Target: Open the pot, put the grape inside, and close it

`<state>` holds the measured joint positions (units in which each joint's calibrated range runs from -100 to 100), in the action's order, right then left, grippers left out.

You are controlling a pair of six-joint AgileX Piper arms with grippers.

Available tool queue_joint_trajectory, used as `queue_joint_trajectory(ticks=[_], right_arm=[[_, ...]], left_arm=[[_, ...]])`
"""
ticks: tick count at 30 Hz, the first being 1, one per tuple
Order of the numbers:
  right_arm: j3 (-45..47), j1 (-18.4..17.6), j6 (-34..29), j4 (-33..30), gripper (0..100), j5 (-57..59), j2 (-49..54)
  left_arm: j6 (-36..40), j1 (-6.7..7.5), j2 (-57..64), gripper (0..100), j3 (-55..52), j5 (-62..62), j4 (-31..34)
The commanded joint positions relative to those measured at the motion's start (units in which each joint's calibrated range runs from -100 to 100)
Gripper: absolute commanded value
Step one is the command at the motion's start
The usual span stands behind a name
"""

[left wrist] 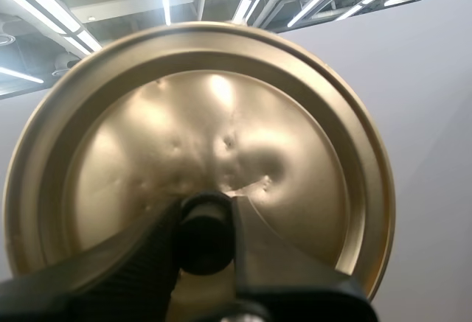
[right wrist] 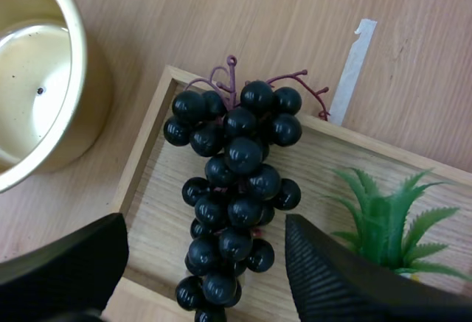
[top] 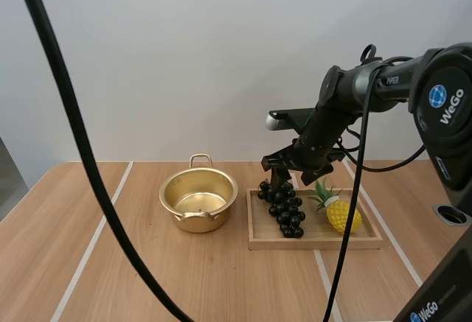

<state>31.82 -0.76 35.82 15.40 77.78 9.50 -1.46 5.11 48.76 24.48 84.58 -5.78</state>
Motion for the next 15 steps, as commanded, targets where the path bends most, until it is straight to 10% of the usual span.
queue_joint_trajectory(ticks=[1,15], right_arm=[[-0.39,-0.68,0.94,-0.72,100,-1.77,-0.83],[-0.39,-3.49,-3.37,-7.56,100,-5.87,-4.5]], left_arm=[[-0.32,0.18,-0.51,0,0.55,-1.06,-0.84],[-0.45,0.18,-1.37,0,0.55,0.69,-0.84]])
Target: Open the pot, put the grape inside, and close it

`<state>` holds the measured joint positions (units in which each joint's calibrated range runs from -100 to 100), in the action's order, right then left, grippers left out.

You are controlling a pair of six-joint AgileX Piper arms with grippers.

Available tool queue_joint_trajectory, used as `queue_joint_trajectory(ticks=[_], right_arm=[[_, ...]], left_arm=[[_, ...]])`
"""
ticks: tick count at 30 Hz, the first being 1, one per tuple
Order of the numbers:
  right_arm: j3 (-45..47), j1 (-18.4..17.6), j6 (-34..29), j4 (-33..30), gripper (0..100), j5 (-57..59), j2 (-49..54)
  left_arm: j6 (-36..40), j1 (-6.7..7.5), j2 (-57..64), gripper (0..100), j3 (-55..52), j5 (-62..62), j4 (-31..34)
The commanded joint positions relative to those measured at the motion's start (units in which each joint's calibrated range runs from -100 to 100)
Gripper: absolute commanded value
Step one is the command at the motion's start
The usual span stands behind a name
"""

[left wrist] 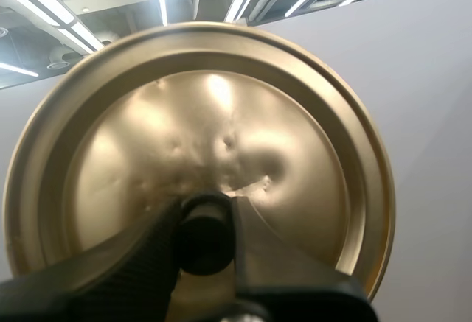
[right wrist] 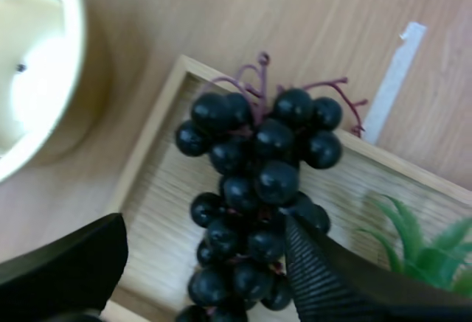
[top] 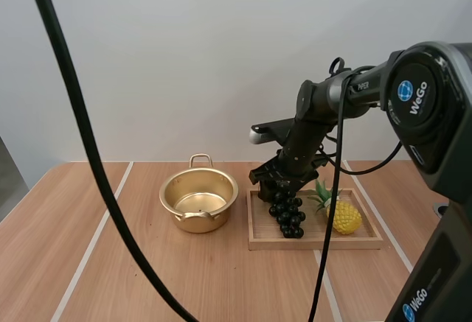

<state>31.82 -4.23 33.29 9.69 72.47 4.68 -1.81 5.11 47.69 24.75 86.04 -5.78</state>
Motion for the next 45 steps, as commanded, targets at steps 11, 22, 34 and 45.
queue_joint_trajectory(ticks=[11,22,34,45], right_arm=[[-0.39,-0.01,-0.84,-1.95,100,-1.73,0.32],[-0.39,-0.01,-0.84,-1.83,100,-4.92,-2.89],[-0.39,-0.01,-0.84,-1.83,100,-6.95,-7.57],[0.5,-0.01,-0.84,-1.83,100,-7.41,-9.61]], left_arm=[[-0.17,0.18,-0.3,0,0.28,-0.77,-0.84],[-0.21,0.18,-0.3,0,0.28,-0.77,-0.84],[-0.2,0.18,-0.4,0,0.28,-0.62,-0.84],[-0.2,0.18,-0.4,0,0.28,0.1,-0.84]])
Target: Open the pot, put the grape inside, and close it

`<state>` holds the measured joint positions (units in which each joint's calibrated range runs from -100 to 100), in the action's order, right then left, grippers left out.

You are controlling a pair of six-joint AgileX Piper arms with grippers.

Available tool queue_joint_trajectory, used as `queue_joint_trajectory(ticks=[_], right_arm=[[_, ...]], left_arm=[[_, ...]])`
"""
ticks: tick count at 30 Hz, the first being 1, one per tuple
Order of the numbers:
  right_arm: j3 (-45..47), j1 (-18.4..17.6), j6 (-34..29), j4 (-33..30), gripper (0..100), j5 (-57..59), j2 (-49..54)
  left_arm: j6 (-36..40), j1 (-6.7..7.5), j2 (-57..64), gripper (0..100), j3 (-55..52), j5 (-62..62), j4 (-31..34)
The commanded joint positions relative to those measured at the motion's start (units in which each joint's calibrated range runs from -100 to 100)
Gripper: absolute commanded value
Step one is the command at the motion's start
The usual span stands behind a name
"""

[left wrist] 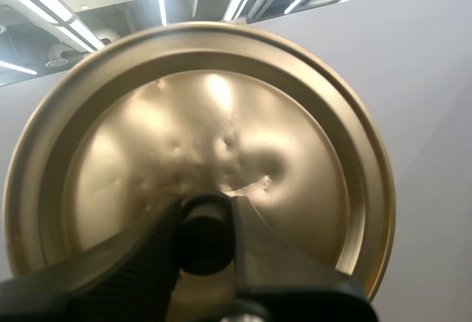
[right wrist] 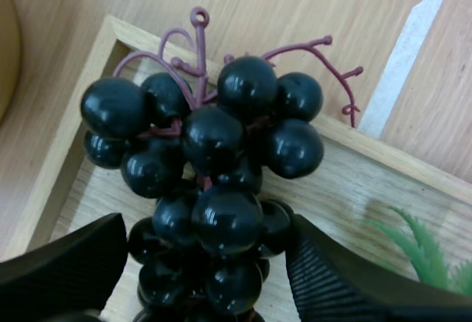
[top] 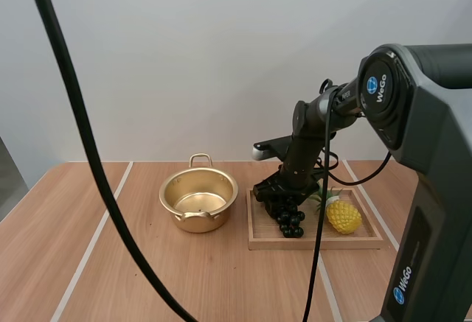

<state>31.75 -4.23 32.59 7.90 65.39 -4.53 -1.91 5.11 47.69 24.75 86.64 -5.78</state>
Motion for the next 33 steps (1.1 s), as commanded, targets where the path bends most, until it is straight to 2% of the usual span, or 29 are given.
queue_joint_trajectory(ticks=[1,23,25,26,27,33], right_arm=[[0.59,-0.01,-0.14,-0.04,100,-0.55,-0.53],[0.59,-0.01,-0.05,-0.04,99,-0.51,-1.86],[0.59,-0.01,-0.05,-0.04,58,-0.26,-1.86],[0.59,-0.01,-0.05,-0.04,27,-0.1,-1.86],[0.59,-0.01,-0.05,-0.04,2,0.26,-1.86],[0.59,-0.01,-0.05,-0.14,0,1.57,-1.86]], left_arm=[[-0.1,0.18,-0.4,0,0.28,-0.07,-0.84],[-1.11,0.18,-0.4,0,0.28,0.48,-0.84],[-1.11,0.18,-0.4,0,0.28,0.48,-0.84],[-1.11,0.18,-0.4,0,0.28,0.48,-0.84],[-1.11,0.18,-0.4,0,0.28,0.48,-0.84],[-1.22,0.18,-0.4,0,0.28,0.61,-0.84]])
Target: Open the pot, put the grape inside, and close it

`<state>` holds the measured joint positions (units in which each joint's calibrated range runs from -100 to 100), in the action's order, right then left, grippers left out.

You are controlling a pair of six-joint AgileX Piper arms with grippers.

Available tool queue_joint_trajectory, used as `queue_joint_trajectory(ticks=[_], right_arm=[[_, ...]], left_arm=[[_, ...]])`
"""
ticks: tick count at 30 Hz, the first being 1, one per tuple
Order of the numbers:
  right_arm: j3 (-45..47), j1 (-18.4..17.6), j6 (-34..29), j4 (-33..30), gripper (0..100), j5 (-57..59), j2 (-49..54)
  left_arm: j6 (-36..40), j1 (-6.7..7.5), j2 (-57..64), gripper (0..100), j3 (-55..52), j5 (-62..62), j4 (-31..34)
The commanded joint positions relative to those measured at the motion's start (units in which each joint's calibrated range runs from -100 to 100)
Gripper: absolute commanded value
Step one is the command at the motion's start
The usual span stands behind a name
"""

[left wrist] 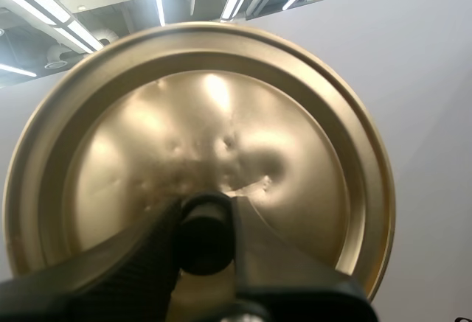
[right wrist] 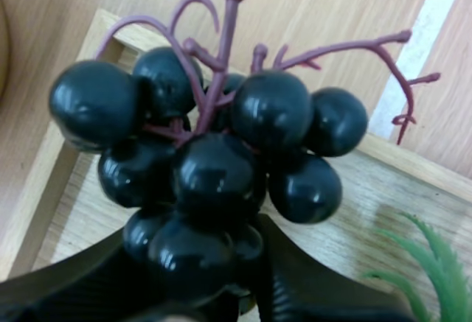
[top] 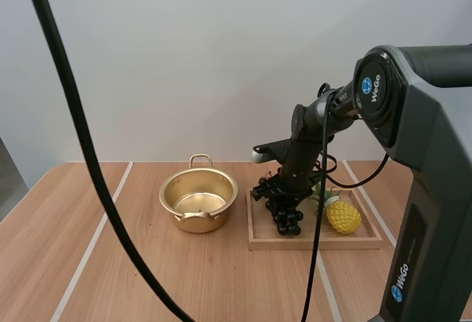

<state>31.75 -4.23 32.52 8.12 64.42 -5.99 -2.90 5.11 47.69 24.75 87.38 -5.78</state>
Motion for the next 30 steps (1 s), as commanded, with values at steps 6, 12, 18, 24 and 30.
queue_joint_trajectory(ticks=[6,12,18,24,30], right_arm=[[0.59,-0.01,0.02,-0.36,0,3.1,1.32],[0.59,-0.01,0.02,-0.36,0,3.1,9.32],[0.59,-0.01,0.02,-0.36,0,4.94,18.59],[0.59,-0.01,0.02,-0.36,0,6.85,26.96],[0.44,-0.01,-0.07,-0.25,0,7.75,34.55]], left_arm=[[-0.23,0.18,-0.4,0,0.28,-0.14,-0.84],[-0.23,0.18,-0.4,0,0.28,-0.14,-0.84],[-0.23,0.18,-0.4,0,0.28,-0.14,-0.84],[-0.23,0.18,-0.4,0,0.75,-0.14,-0.84],[-0.23,0.18,-0.4,0,4.62,-0.75,-0.84]])
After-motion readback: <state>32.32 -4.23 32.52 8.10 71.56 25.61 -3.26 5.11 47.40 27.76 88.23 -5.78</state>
